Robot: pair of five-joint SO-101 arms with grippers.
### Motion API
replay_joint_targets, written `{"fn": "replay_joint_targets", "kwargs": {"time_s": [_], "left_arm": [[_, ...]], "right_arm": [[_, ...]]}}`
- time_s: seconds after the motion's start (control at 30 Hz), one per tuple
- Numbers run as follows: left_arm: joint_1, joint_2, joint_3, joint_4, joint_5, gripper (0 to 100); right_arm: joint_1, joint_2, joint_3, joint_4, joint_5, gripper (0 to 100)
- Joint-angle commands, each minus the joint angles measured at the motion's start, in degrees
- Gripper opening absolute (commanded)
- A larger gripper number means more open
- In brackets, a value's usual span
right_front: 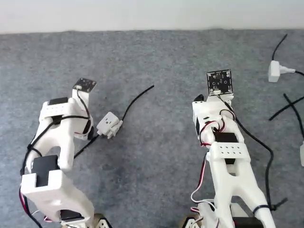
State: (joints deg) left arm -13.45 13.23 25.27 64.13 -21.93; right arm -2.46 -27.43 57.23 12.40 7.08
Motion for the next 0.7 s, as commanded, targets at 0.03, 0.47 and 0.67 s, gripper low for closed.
{"fn": "replay_joint_targets", "kwargs": {"time_s": [0.03, 0.47, 0.67], "left_arm": [[-0.09, -4.22, 3.91, 2.55, -2.46, 7], [31.74, -32.88, 25.54, 2.11, 1.14, 10], [36.22, -34.02, 23.25, -0.88, 2.46, 14]], "right_arm": [[-0.13, -0.48, -0.79, -1.27, 0.97, 16.2], [-0.13, -0.48, -0.79, -1.27, 1.05, 16.2], [-0.13, -0.4, -0.79, -1.27, 1.05, 16.2]]}}
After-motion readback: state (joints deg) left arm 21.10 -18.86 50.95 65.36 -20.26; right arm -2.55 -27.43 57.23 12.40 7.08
